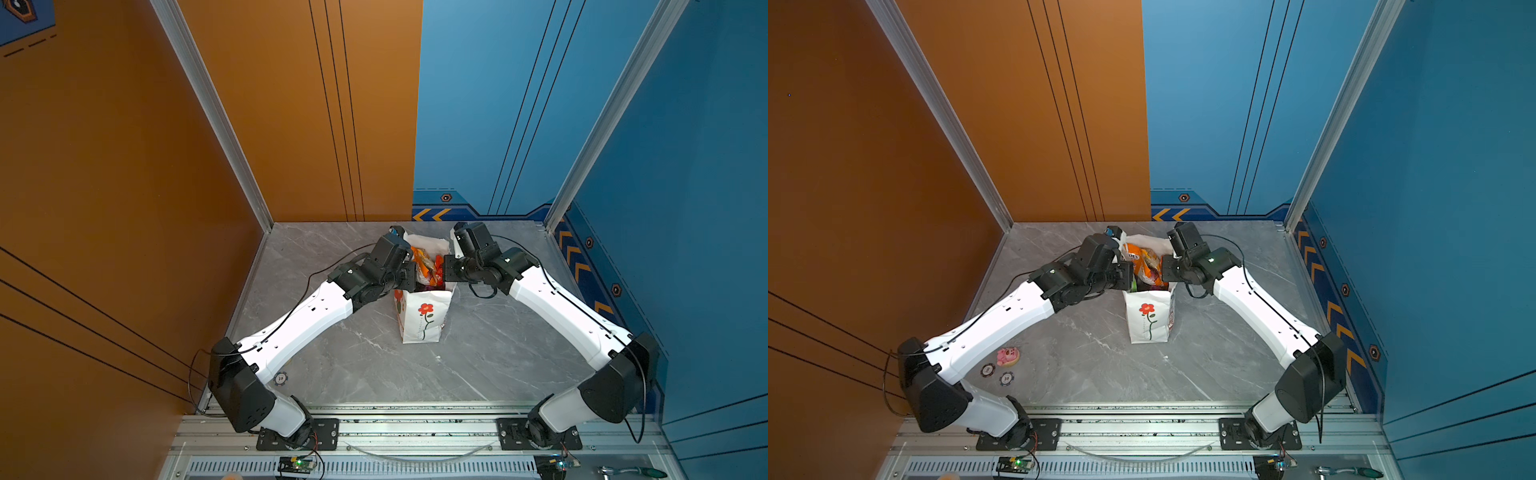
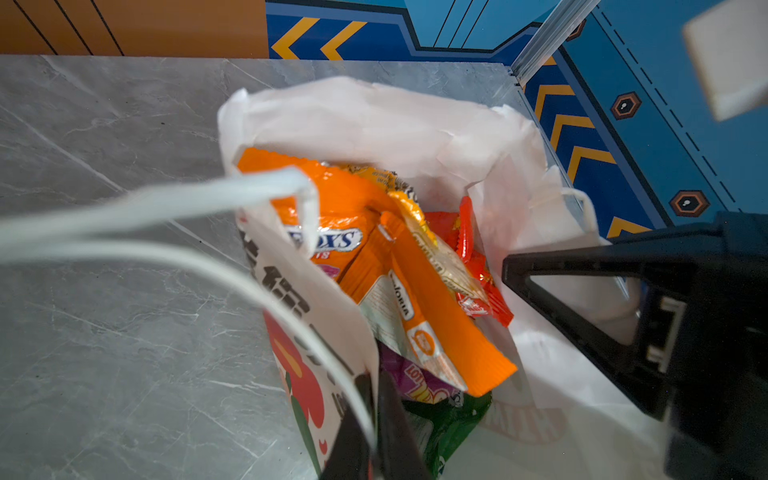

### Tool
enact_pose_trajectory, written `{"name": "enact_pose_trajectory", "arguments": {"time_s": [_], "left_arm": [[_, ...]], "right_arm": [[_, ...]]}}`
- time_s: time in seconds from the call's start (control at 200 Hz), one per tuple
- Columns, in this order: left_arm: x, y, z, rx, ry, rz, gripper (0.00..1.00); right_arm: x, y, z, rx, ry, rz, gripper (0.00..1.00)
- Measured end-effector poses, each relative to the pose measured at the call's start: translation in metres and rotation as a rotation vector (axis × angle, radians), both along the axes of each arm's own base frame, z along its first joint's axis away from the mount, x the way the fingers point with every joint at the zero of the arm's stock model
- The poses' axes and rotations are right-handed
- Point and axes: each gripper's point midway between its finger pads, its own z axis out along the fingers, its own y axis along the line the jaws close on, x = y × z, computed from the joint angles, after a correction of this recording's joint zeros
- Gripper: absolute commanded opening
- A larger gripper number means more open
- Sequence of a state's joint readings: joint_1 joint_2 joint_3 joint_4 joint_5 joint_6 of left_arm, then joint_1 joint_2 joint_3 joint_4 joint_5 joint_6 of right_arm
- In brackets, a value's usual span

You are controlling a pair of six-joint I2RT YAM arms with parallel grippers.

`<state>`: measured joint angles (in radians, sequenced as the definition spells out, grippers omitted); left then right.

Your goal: Place the snacks into the paper bag

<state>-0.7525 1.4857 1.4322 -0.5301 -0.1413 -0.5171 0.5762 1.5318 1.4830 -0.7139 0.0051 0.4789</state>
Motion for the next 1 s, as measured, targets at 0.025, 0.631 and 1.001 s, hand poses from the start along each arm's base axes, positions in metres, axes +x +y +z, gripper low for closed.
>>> {"name": "enact_pose_trajectory", "arguments": {"time_s": [0.025,0.631,1.001], "left_arm": [[0.000,0.000,0.001,-0.008,-0.003,0.002,0.23],[-0.027,0.040,0.058,-0.184,-0.168,0.070,0.69],[-0.046,0.156,0.081,-0.122,-0.397,0.399,1.00]], "right_arm": [[0.000,0.001,0.000,0.000,-0.001,0.001,0.14],[-0.019,-0.022,0.070,0.053,-0.166,0.006,0.66],[-0.048,-0.102,0.126,-0.039,-0.433,-0.120,0.77]]}}
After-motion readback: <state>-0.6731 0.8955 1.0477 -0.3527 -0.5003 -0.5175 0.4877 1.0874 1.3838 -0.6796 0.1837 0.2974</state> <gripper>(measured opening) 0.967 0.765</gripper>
